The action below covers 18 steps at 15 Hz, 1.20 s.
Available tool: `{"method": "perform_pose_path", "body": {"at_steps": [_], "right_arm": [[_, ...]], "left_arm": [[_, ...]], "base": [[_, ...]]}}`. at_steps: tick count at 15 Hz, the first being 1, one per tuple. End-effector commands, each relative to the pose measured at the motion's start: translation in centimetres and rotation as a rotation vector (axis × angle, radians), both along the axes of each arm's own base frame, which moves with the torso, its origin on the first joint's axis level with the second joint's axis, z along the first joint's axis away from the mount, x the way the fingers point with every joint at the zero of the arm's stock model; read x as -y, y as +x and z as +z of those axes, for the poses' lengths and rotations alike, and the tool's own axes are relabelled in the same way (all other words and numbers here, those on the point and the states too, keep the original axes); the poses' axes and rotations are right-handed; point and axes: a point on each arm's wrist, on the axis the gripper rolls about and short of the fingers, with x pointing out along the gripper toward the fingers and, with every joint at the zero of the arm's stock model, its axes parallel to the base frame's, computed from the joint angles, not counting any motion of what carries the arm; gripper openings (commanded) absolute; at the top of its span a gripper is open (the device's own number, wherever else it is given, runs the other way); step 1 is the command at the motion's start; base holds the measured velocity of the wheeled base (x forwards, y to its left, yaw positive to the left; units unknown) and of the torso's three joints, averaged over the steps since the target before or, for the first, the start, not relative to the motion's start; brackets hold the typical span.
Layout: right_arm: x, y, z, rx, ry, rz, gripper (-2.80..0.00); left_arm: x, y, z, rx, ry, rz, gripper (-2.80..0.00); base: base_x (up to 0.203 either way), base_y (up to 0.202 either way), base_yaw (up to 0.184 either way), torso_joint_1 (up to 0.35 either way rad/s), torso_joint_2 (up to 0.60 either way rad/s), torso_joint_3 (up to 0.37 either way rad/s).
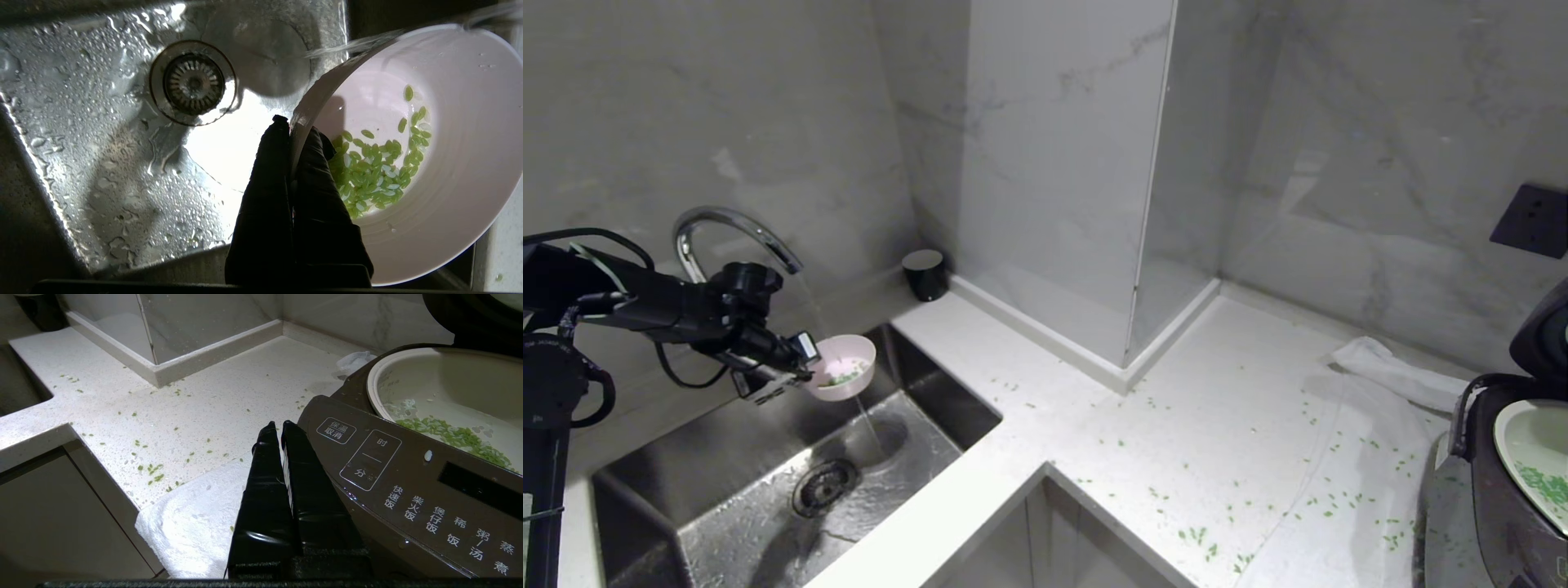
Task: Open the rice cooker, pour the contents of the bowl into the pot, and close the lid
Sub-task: Fill a bowl with water from the tap
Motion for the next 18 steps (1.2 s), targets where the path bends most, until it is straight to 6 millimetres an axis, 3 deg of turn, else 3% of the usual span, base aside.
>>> {"method": "perform_pose_path", "body": {"at_steps": [1,18], "right_arm": [[0.00,0.01,0.00,-0.001,-0.001,0.001,-2.80],[0.00,0.01,0.00,-0.001,-0.001,0.001,-2.80]], "left_arm": [[-1.04,0.35,-0.34,0.004,-0.003,0.026,-2.80],[-1.64,1.00,-0.22,0.030,-0.008,0.046,-2.80]], "base": [[0.000,0.000,0.000,0.000,0.00,0.000],[0.000,0.000,0.000,0.000,0.00,0.000]]}}
